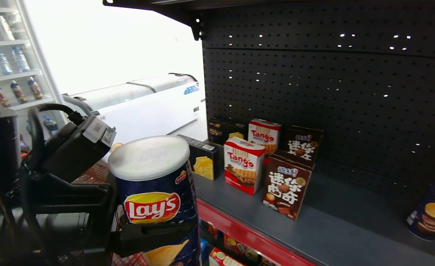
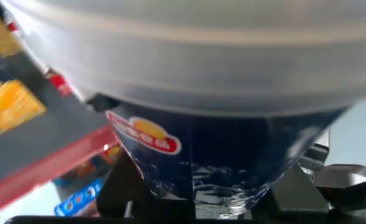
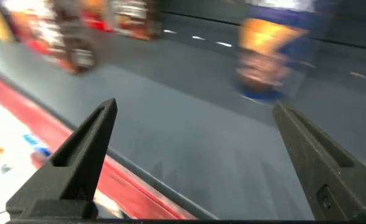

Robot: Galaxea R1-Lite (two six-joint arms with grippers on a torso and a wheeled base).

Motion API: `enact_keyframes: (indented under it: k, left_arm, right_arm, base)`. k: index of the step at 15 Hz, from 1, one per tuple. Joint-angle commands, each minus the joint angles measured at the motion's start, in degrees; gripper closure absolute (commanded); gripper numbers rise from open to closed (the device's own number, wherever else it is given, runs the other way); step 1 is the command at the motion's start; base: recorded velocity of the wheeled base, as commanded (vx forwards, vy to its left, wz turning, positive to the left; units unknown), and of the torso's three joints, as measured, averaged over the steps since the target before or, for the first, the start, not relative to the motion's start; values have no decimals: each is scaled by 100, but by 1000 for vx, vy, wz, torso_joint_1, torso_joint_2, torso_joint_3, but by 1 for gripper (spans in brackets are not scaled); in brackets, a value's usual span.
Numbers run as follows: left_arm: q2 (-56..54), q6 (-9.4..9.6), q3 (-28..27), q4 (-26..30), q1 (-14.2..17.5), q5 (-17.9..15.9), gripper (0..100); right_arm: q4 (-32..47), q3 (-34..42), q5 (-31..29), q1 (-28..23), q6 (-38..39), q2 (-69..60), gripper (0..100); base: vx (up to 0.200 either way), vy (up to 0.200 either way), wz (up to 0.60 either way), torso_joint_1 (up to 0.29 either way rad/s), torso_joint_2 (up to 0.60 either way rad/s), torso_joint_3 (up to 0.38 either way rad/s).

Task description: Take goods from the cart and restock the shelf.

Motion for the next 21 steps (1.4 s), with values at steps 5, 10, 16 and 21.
enact_keyframes:
  k: [5, 10, 16, 21]
  left_arm:
    - [-5, -1, -23, -35, -150, 12, 100]
    - [-5, -1, -23, -52, -142, 21, 100]
    - [-5, -1, -14, -52, -89, 30, 100]
    - [-5, -1, -6, -52, -80, 30, 100]
  right_arm:
    - [-4, 0, 0, -5, 0, -2, 0]
    - [-4, 0, 0, 4, -9, -2, 0]
    - [-4, 0, 9, 4, 0, -2, 0]
    - [-4, 0, 9, 4, -9, -2, 0]
  base:
    - [0, 0, -600, 6, 0, 4]
    - [0, 0, -600, 0, 1, 2]
    - [0, 0, -100, 0, 0, 0]
    - [0, 0, 0, 0, 0, 0]
